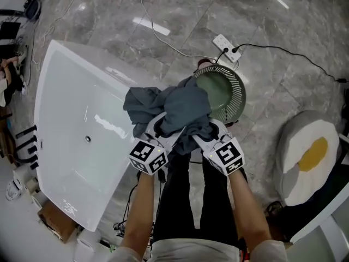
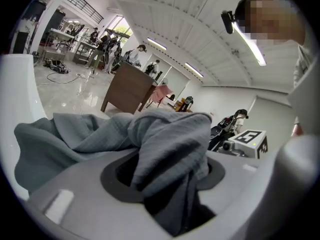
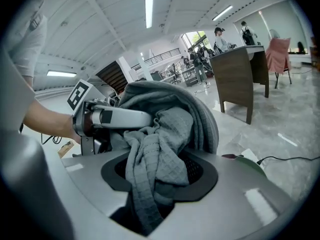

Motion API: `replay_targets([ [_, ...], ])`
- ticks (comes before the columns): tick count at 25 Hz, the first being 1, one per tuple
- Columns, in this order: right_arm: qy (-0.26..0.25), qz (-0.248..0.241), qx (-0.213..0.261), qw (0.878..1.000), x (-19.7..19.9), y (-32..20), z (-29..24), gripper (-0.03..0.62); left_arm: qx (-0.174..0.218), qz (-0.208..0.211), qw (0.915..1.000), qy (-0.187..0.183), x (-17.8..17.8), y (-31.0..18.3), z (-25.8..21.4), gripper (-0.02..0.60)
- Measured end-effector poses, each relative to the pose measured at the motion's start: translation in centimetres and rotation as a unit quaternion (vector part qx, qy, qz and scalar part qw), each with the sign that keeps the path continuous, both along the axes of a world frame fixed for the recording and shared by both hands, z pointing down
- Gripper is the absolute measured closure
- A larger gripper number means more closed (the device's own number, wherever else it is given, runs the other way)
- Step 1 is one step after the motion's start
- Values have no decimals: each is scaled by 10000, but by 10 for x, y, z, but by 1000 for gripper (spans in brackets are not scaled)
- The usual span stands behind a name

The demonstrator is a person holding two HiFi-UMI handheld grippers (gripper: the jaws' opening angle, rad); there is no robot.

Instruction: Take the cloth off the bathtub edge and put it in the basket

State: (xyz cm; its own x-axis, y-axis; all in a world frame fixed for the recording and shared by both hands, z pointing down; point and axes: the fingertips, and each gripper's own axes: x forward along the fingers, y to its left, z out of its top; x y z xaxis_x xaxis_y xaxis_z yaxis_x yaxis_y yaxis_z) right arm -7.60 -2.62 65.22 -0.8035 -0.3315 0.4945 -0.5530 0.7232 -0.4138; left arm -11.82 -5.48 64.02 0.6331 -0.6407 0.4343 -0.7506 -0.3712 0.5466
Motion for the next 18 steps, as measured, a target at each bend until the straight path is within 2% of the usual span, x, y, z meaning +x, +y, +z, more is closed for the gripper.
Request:
replay_targets([
  [18, 380, 951, -90, 9947, 139, 5, 14, 425, -211, 824, 9957, 374, 143, -1, 18, 302],
])
